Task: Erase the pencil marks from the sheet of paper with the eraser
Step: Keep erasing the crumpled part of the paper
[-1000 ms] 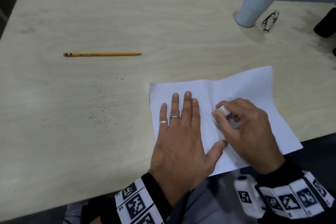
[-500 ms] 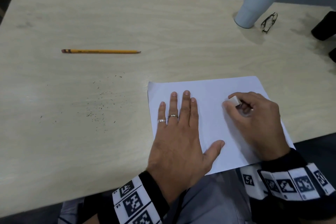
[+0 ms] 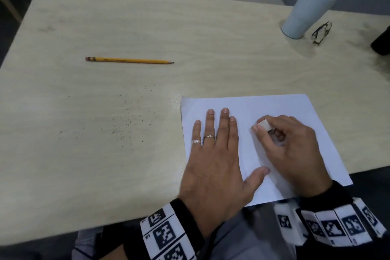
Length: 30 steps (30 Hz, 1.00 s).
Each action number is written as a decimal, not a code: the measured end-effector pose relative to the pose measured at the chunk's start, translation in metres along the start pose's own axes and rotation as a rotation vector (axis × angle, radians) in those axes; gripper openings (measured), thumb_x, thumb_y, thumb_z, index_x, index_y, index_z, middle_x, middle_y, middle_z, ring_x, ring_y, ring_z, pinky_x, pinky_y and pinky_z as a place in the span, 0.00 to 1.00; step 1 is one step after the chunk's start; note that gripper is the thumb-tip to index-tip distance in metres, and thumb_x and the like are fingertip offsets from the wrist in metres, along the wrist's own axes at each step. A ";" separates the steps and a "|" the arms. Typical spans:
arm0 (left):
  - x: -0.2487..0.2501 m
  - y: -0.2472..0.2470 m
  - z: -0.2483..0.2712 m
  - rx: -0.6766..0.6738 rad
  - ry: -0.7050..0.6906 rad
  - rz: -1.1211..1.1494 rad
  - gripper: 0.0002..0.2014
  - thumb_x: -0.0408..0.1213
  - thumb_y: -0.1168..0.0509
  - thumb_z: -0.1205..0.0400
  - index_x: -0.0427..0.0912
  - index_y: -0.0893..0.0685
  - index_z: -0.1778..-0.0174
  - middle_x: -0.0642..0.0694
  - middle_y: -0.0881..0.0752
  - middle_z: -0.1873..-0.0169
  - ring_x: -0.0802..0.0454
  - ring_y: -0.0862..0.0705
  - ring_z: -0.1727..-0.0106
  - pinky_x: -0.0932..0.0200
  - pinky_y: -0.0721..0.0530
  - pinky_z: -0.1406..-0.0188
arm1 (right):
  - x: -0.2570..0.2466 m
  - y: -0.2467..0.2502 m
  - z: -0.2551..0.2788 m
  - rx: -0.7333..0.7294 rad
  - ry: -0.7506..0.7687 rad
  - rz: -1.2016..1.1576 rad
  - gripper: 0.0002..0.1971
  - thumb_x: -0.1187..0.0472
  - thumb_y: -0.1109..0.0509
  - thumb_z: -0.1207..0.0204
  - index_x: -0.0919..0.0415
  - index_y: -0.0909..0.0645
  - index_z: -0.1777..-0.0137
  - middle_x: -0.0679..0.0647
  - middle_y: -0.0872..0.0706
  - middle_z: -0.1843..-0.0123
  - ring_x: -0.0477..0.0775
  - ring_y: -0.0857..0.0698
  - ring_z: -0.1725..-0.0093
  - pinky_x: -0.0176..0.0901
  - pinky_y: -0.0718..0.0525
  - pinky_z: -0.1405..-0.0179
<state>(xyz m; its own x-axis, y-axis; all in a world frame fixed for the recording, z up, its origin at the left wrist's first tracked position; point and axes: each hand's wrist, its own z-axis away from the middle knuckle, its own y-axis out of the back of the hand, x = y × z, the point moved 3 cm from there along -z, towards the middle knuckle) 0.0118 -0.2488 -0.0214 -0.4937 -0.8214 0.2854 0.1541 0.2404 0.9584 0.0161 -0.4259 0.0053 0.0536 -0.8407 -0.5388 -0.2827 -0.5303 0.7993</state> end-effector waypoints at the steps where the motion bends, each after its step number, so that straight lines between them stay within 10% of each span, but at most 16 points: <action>1: 0.000 0.000 0.000 0.002 -0.001 0.000 0.51 0.74 0.58 0.13 0.35 0.54 0.07 0.38 0.60 0.07 0.37 0.68 0.08 0.31 0.59 0.09 | 0.007 0.004 -0.006 0.028 -0.024 0.021 0.05 0.59 0.23 0.15 0.54 0.11 0.53 0.48 0.15 0.64 0.55 0.19 0.59 0.59 0.17 0.56; 30: 0.000 -0.001 0.000 0.003 -0.008 -0.021 0.51 0.74 0.58 0.13 0.34 0.54 0.07 0.35 0.60 0.08 0.35 0.67 0.08 0.30 0.59 0.10 | 0.017 0.001 -0.018 0.050 -0.060 0.028 0.05 0.57 0.25 0.13 0.52 0.11 0.52 0.47 0.10 0.57 0.54 0.17 0.54 0.61 0.16 0.48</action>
<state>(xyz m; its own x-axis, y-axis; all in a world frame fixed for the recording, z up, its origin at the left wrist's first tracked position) 0.0116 -0.2491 -0.0227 -0.5033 -0.8224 0.2652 0.1408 0.2247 0.9642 0.0336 -0.4432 0.0016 -0.0118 -0.8464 -0.5325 -0.3304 -0.4993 0.8010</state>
